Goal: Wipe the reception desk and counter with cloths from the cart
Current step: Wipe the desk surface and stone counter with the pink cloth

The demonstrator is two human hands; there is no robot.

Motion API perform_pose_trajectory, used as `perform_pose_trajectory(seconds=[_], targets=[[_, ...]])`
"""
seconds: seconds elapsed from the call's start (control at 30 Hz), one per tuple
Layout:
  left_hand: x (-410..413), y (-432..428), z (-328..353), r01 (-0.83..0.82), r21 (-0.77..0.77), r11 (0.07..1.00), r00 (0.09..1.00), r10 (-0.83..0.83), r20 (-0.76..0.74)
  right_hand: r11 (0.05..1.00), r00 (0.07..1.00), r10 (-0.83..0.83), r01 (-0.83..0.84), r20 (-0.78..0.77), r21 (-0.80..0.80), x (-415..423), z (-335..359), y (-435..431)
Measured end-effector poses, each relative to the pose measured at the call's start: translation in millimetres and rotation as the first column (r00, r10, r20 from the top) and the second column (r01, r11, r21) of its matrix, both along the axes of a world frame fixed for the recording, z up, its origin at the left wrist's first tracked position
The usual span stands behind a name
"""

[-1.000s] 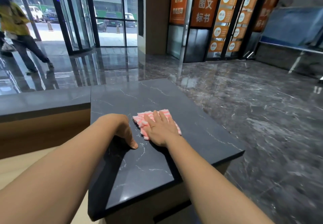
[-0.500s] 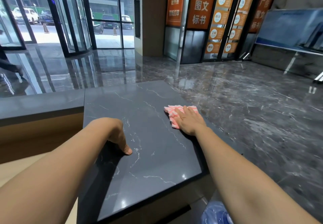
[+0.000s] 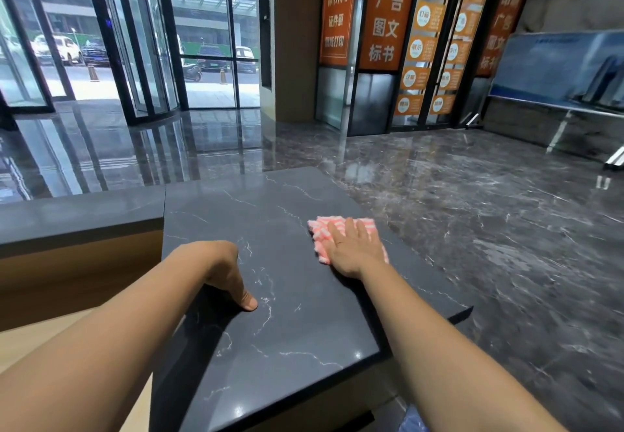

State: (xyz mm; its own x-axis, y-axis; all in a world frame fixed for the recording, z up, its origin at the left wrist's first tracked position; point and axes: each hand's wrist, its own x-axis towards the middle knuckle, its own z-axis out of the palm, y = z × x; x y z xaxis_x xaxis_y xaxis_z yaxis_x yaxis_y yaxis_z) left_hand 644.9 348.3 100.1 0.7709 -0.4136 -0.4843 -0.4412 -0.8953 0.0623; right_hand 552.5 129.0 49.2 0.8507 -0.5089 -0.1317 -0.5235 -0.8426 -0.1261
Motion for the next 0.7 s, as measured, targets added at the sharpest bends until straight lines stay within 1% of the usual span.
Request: perform_pose_trajectory(seconds=[0.13, 0.2, 0.33, 0.43, 0.57, 0.7], targets=[[0.4, 9.8, -4.4, -0.015, -0.067, 0.998, 1.0, 0.015, 0.0, 0.988, 0.988, 0.151, -0.152, 0.034, 0.02, -0.3, -4.9, 70.5], [-1.6, 13.7, -5.8, -0.028, -0.091, 0.995, 1.0, 0.028, -0.004, 0.978, 0.978, 0.208, -0.208, 0.035, 0.021, -3.0, -6.2, 92.6], [-4.1, 17.1, -6.0, -0.056, -0.119, 0.991, 0.998, 0.051, -0.045, 0.964, 0.964, 0.261, -0.263, 0.049, 0.034, -18.1, -3.8, 90.5], [-4.6, 19.1, -4.7, -0.069, -0.134, 0.989, 0.996, 0.061, -0.063, 0.977, 0.976, 0.212, -0.213, 0.044, 0.008, -31.5, -2.2, 60.6], [-6.5, 22.8, -6.8, -0.066, -0.138, 0.988, 0.997, 0.059, -0.057, 0.998, 0.998, 0.061, -0.06, 0.033, -0.033, -53.9, -2.2, 6.5], [-6.3, 23.6, -10.0, -0.048, -0.155, 0.987, 0.998, 0.042, -0.042, 0.996, 0.997, -0.082, 0.082, 0.005, -0.034, -77.5, -1.4, -32.8]])
